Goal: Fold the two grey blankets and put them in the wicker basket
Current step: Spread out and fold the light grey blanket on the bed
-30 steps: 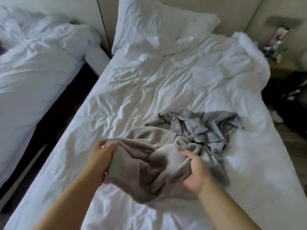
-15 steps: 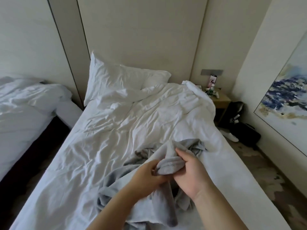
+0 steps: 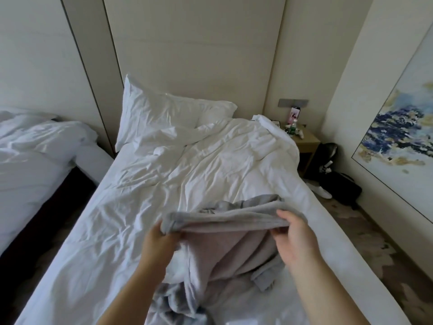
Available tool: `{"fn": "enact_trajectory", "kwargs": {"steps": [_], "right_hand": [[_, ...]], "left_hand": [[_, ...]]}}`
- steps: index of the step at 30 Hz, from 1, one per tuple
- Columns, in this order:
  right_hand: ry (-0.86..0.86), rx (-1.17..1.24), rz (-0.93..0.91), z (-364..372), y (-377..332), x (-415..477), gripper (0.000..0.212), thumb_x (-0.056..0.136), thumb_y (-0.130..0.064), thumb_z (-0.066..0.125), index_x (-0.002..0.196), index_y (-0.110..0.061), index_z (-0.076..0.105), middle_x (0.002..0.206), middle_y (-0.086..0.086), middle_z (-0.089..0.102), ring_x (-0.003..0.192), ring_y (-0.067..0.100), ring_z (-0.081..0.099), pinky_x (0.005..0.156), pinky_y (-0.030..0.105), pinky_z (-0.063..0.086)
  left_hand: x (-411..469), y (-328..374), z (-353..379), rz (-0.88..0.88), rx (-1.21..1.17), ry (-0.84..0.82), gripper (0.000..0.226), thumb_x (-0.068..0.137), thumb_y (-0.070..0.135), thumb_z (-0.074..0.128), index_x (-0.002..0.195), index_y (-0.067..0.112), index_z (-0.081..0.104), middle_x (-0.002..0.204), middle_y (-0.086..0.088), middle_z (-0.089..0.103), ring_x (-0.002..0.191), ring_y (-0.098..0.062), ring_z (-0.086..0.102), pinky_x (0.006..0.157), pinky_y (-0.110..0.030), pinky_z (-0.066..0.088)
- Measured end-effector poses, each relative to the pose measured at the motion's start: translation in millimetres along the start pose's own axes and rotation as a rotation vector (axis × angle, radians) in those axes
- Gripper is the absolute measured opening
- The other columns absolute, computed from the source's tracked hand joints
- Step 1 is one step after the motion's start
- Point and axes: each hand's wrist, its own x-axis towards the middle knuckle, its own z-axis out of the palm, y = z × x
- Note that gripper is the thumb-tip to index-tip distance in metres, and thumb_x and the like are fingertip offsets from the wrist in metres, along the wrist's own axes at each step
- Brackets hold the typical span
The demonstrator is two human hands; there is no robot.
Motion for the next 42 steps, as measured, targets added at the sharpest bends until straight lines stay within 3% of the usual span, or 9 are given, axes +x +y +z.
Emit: {"fn": "enact_trajectory", "kwargs": {"steps": [6,10,13,19,22,25,32,38,42], "right_hand": [[0.057,0.208,-0.007,-13,-9,23,0.029,0.091,0.002,0.041,0.115,0.007,0.057,0.119,0.019,0.06,0.105,0.025,0.062,0.086,0.031,0.049],[0.115,-0.47,-0.153,2,-12,16,0.026,0.085,0.005,0.051,0.108,0.017,0.056,0.088,0.013,0.06,0.069,0.013,0.061,0.061,0.024,0.048],[0.133,-0.961,-0.313,17,-13,10,0.056,0.082,-0.007,0.057,0.136,-0.002,0.041,0.12,0.013,0.052,0.102,0.025,0.056,0.075,0.034,0.049],[-0.804,-0.897,-0.314,71,-14,-25,0.069,0.072,-0.041,0.077,0.133,-0.032,0.046,0.12,-0.015,0.064,0.112,0.0,0.059,0.092,0.022,0.049],[-0.578,-1.087,-0.603,84,-16,-18,0.012,0.081,-0.026,0.071,0.082,-0.014,0.07,0.066,-0.008,0.067,0.062,0.0,0.061,0.058,0.017,0.045],[-0.416,-0.834,-0.696,90,-38,-8,0.043,0.083,0.004,0.057,0.05,-0.023,0.063,0.049,-0.016,0.063,0.05,-0.007,0.056,0.051,0.012,0.042],[-0.373,-0.475,-0.658,100,-111,0,0.03,0.09,-0.018,0.046,0.077,-0.003,0.067,0.071,0.005,0.071,0.072,0.007,0.069,0.068,0.015,0.053],[-0.163,-0.38,-0.471,96,-131,-1,0.02,0.096,-0.028,0.048,0.081,-0.02,0.059,0.066,-0.01,0.064,0.056,0.001,0.062,0.048,0.019,0.048],[-0.212,-0.352,-0.402,100,-129,-7,0.022,0.087,-0.039,0.057,0.084,-0.022,0.069,0.08,-0.011,0.074,0.078,0.001,0.069,0.058,0.021,0.05]], "left_hand": [[-4,65,1,0.108,-0.241,-0.028,0.019,0.086,0.018,0.053,0.092,0.028,0.068,0.091,-0.003,0.072,0.087,-0.018,0.067,0.074,-0.038,0.055],[-11,98,7,0.119,-0.227,-0.062,0.028,0.09,0.029,0.053,0.074,0.045,0.07,0.084,0.01,0.073,0.086,-0.009,0.066,0.074,-0.03,0.055],[-16,122,11,0.242,-0.195,-0.149,0.032,0.088,0.022,0.055,0.07,0.042,0.07,0.071,0.016,0.072,0.068,0.0,0.068,0.053,-0.016,0.052],[-13,162,22,0.445,-0.048,-0.266,0.024,0.068,0.019,0.052,0.084,0.024,0.068,0.082,-0.003,0.071,0.078,-0.017,0.067,0.072,-0.034,0.054],[-13,172,27,0.508,-0.033,-0.313,0.025,0.063,0.017,0.055,0.081,0.027,0.068,0.072,0.006,0.067,0.067,-0.007,0.062,0.06,-0.023,0.051],[2,159,25,0.588,0.215,-0.392,0.03,0.059,0.029,0.078,0.086,0.032,0.066,0.077,0.016,0.066,0.071,0.002,0.06,0.065,-0.016,0.05],[33,48,32,0.219,0.779,-0.832,0.012,0.086,0.037,0.064,0.088,0.031,0.073,0.087,0.01,0.071,0.081,-0.008,0.063,0.084,-0.023,0.05],[9,-36,92,0.065,0.872,-0.774,0.121,0.049,0.078,0.065,0.149,0.033,0.014,0.144,0.013,0.034,0.133,-0.013,0.036,0.104,-0.023,0.029],[1,-36,144,0.225,0.624,-0.438,0.055,0.075,0.049,0.062,0.125,0.027,0.057,0.124,0.006,0.059,0.122,-0.017,0.05,0.097,-0.017,0.04]]}}
